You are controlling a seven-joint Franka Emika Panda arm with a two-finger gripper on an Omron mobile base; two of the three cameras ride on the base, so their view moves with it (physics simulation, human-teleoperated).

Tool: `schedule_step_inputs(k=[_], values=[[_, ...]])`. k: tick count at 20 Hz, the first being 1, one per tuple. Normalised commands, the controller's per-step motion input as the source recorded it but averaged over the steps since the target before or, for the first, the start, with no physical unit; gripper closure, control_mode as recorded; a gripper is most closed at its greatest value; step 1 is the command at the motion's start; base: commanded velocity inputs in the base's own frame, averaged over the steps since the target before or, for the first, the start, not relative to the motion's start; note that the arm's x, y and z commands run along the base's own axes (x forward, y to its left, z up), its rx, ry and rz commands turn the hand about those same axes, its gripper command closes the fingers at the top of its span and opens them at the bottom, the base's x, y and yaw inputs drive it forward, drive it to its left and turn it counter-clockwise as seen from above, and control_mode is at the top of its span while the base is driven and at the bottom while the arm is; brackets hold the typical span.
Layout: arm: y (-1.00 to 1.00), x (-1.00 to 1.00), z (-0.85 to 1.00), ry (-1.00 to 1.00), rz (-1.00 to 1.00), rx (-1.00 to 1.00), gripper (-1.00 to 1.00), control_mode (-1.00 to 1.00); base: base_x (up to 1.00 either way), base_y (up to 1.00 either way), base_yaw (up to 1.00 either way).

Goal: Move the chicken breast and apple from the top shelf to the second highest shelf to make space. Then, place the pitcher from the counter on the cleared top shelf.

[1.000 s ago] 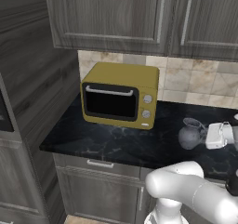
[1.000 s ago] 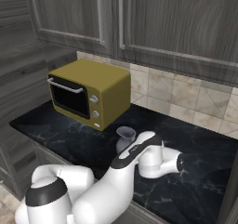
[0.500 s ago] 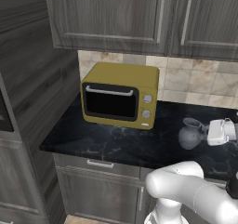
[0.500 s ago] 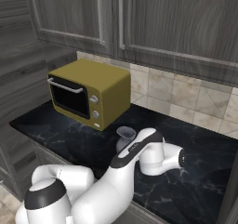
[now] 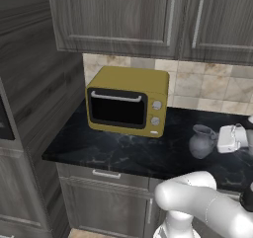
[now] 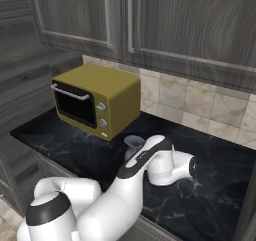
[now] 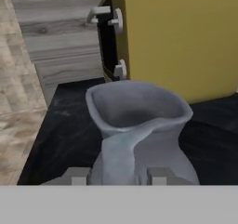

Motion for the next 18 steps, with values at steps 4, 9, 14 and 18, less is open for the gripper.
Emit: schedule_step_inputs(k=[4, 9, 14, 18], values=[[0.12, 0.05, 0.00, 0.00, 0.00, 0.00, 1.00, -1.00, 0.00, 0.00, 0.00], [0.00, 0.00, 0.00, 0.00, 0.00, 0.00, 1.00, -1.00, 0.00, 0.00, 0.00], [0.25, -0.04, 0.02, -0.08, -0.01, 0.00, 1.00, -1.00, 0.00, 0.00, 0.00], [0.64, -0.23, 0.34, -0.23, -0.07, -0.01, 1.00, -1.00, 0.00, 0.00, 0.00]])
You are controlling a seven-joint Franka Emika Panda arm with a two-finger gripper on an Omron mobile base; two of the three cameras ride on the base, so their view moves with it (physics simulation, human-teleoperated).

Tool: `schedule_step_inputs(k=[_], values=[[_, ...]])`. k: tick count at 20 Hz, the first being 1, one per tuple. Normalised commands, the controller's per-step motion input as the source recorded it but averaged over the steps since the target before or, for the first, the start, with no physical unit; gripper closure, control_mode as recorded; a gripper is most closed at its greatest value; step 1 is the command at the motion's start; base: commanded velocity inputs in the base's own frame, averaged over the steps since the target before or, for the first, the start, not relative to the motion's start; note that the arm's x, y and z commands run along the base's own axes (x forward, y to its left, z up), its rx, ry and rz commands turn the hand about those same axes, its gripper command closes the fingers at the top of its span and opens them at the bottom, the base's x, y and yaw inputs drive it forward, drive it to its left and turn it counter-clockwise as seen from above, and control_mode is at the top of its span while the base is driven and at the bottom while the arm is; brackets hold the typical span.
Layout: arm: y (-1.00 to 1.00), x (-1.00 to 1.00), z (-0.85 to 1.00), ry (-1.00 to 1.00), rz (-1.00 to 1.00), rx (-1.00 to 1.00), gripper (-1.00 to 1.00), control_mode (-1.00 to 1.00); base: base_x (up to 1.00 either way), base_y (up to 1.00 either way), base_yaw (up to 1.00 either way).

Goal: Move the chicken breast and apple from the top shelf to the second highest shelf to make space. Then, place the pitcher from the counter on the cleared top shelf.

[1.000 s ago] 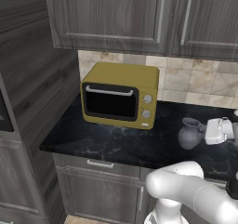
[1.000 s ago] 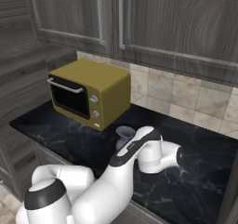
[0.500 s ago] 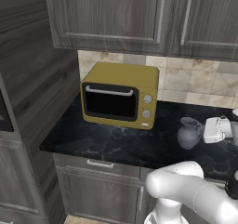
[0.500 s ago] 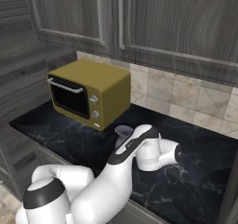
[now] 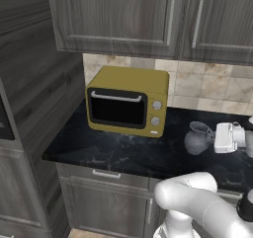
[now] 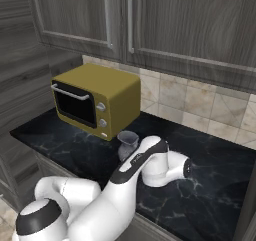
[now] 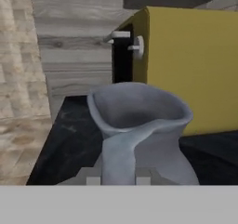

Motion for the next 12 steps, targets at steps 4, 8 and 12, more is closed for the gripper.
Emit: schedule_step_inputs(k=[4, 8, 12], values=[[0.58, -0.44, 0.67, -0.06, -0.19, -0.08, 1.00, -1.00, 0.00, 0.00, 0.00], [0.48, -0.62, 0.91, 0.04, -0.31, -0.10, 1.00, -1.00, 0.00, 0.00, 0.00], [0.48, -0.70, 0.85, 0.14, -0.39, -0.04, 1.00, -1.00, 0.00, 0.00, 0.00]])
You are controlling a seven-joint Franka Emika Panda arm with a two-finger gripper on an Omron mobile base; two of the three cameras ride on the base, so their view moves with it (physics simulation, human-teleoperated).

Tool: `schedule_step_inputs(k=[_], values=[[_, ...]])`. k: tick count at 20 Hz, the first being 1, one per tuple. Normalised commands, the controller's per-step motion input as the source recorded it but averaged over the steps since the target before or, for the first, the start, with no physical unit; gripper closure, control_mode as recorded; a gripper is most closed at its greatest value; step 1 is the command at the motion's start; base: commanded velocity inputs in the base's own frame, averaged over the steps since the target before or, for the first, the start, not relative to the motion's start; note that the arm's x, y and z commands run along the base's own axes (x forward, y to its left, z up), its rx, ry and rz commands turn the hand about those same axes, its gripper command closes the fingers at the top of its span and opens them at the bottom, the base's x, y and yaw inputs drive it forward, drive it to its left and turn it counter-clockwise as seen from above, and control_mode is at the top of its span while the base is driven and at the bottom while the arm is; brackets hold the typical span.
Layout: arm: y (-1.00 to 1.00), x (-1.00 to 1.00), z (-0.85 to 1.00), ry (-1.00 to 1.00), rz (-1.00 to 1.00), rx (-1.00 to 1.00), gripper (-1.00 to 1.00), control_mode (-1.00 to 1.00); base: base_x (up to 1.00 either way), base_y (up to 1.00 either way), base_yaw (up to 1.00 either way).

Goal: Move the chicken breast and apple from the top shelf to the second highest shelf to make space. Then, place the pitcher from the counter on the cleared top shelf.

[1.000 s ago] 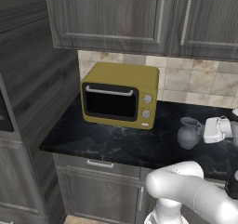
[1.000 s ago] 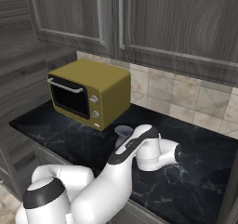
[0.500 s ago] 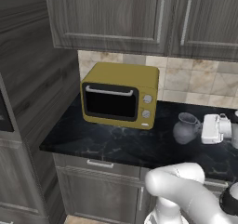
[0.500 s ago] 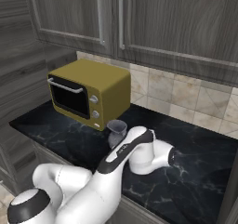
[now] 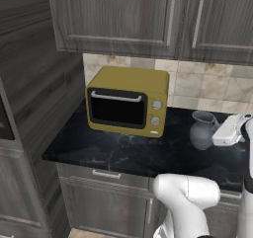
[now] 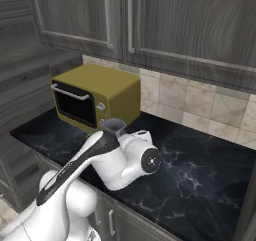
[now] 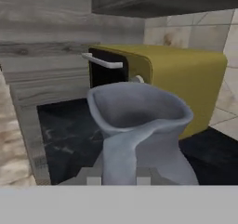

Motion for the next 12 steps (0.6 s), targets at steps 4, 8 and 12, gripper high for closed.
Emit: schedule_step_inputs(k=[4, 8, 12], values=[[0.60, -0.69, 0.62, 0.12, -0.43, -0.02, 1.00, -1.00, 0.00, 0.00, 0.00], [0.66, -0.61, 0.53, 0.05, -0.43, 0.00, 1.00, -1.00, 0.00, 0.00, 0.00], [0.59, -0.51, 0.68, 0.04, -0.42, 0.00, 1.00, -1.00, 0.00, 0.00, 0.00]])
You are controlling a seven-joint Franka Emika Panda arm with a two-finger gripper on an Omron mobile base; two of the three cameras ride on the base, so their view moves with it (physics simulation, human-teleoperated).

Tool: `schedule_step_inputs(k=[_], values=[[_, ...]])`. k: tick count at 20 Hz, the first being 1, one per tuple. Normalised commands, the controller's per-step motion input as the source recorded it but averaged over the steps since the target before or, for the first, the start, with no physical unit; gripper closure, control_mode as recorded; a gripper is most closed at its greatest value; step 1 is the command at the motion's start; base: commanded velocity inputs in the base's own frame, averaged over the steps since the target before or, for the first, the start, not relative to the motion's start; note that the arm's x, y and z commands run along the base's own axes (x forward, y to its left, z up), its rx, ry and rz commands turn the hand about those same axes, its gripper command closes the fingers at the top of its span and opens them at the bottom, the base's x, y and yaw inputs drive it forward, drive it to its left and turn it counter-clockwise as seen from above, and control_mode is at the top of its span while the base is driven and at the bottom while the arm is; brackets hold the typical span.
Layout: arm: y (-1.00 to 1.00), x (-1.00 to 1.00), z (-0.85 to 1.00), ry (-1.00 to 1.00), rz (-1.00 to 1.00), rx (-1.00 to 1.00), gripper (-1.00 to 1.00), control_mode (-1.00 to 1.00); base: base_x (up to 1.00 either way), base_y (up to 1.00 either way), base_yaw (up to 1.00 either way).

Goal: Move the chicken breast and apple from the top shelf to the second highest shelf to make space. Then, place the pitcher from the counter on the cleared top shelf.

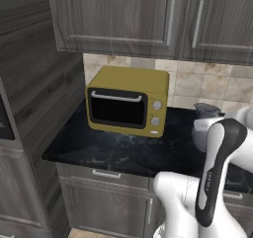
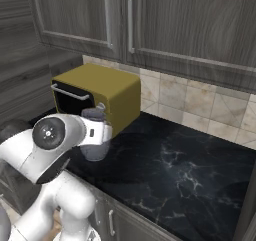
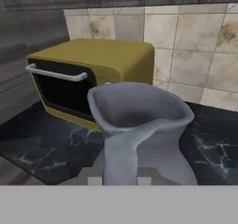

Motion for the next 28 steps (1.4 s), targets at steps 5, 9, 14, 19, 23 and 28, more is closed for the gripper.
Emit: schedule_step_inputs(k=[5, 9, 14, 19, 23, 28], values=[[0.49, -0.43, 0.75, 0.07, -0.36, 0.00, 1.00, -1.00, 0.00, 0.00, 0.00], [0.45, -0.28, 0.36, 0.01, -0.21, 0.00, 1.00, -1.00, 0.00, 0.00, 0.00], [0.11, -0.12, 0.09, 0.00, -0.03, -0.01, 1.00, -1.00, 0.00, 0.00, 0.00], [0.00, -0.12, 0.00, 0.00, 0.00, 0.00, 1.00, -1.00, 0.00, 0.00, 0.00], [0.00, -0.01, 0.00, 0.00, 0.00, 0.00, 1.00, -1.00, 0.00, 0.00, 0.00], [0.00, 0.00, 0.00, 0.00, 0.00, 0.00, 1.00, 1.00, -0.02, 0.00, 0.00]])
